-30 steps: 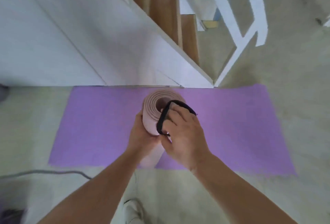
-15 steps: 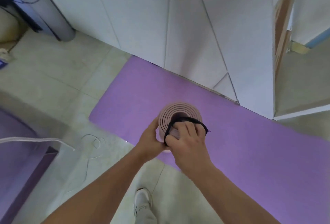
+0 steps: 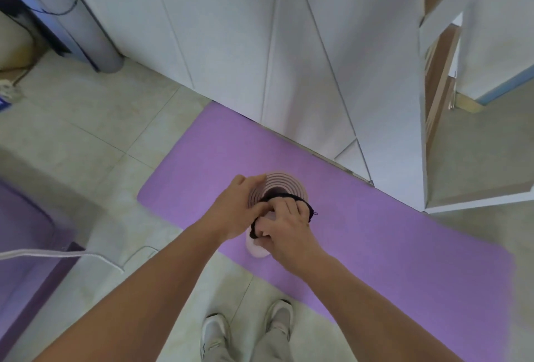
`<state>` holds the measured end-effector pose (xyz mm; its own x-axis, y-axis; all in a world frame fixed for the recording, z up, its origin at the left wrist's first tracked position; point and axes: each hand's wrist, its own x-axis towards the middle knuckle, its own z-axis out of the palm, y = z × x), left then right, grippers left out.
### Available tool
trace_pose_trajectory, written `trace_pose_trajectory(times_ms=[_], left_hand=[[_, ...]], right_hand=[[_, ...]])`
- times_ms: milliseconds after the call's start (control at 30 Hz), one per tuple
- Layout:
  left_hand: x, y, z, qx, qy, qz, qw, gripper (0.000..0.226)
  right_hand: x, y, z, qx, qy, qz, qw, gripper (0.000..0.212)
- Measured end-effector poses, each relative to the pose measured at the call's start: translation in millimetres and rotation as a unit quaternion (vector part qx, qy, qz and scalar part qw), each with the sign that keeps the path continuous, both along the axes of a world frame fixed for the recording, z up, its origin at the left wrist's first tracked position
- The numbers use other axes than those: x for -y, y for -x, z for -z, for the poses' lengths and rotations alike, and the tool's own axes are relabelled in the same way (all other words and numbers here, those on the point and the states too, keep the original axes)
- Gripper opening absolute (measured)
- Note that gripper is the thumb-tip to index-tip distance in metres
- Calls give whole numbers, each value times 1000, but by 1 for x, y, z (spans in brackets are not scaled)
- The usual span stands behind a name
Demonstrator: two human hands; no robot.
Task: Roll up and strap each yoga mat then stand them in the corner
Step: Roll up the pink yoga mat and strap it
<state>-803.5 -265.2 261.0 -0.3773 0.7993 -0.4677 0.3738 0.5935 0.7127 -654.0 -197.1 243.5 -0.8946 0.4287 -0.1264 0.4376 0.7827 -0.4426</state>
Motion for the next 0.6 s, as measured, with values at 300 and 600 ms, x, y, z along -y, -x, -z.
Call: trace_pose_trajectory(times_ms=[300,600], left_hand=[[-21,-52,-12,-100,28,-105,989,48],[-14,-61,8,-181,65,-17,981,55]], right_hand=[[11,-26,-8,-49,43,27,998,24],[-10,-24,-16,-107,78,397,908,42]])
